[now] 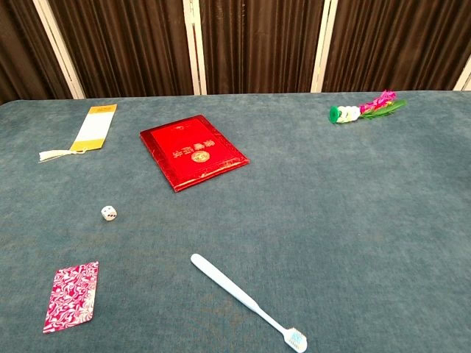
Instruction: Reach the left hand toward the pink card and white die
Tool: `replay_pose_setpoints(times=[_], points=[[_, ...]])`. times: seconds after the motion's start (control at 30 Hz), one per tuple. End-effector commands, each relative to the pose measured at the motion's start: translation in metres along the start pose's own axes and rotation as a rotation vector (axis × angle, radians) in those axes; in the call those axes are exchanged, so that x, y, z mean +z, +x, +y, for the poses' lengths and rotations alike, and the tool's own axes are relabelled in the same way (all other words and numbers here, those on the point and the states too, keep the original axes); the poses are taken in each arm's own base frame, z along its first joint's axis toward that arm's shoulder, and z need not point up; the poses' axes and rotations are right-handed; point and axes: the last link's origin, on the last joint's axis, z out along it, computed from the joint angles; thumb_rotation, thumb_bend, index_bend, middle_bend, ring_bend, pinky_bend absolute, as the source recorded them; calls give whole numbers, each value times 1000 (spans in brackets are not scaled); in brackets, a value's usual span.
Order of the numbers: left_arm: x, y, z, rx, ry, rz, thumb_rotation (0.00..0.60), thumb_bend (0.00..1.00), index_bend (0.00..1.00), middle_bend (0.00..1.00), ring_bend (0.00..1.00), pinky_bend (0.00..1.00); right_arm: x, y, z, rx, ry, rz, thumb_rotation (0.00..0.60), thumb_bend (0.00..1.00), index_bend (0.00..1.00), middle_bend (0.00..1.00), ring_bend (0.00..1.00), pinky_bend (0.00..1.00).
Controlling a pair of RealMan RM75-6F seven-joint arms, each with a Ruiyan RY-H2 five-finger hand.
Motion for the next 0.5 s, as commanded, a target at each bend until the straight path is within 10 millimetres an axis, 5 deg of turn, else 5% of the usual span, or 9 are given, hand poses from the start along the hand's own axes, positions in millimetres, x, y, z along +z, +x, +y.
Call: replay_pose_setpoints(times=[0.03, 0.23, 0.3, 0.33, 0.4, 0.43, 0.5], points=[[1, -1, -1, 1, 5, -4, 600, 0, 0, 0, 0, 0, 0, -1, -1, -4, 3, 0, 600, 0, 0, 0, 0, 0], [4, -4, 3, 6, -1, -16, 600, 0, 0, 0, 0, 0, -1, 0, 0, -3, -2, 1, 600, 0, 0, 0, 0, 0], [6, -6, 8, 7, -11, -37, 600, 0, 0, 120, 99, 55, 0, 1, 1, 2, -2, 4, 600, 0, 0, 0, 0, 0], [8, -7, 13, 9, -18, -42, 600, 0, 0, 306, 277, 206, 0, 2, 1, 3, -2, 5, 600, 0, 0, 0, 0, 0], [14, -12, 24, 0, -32, -55, 600, 0, 0, 712, 695, 676, 0, 2, 1, 5, -2, 7, 600, 0, 0, 0, 0, 0], [19, -15, 31, 1, -44, -56, 600, 14, 0, 788, 778, 804, 0, 2, 1, 6, -3, 8, 600, 0, 0, 0, 0, 0], [27, -25, 44, 14, -58, -71, 600, 216, 0, 926, 921, 991, 0, 2, 1, 6, -6, 7, 600, 0, 0, 0, 0, 0]])
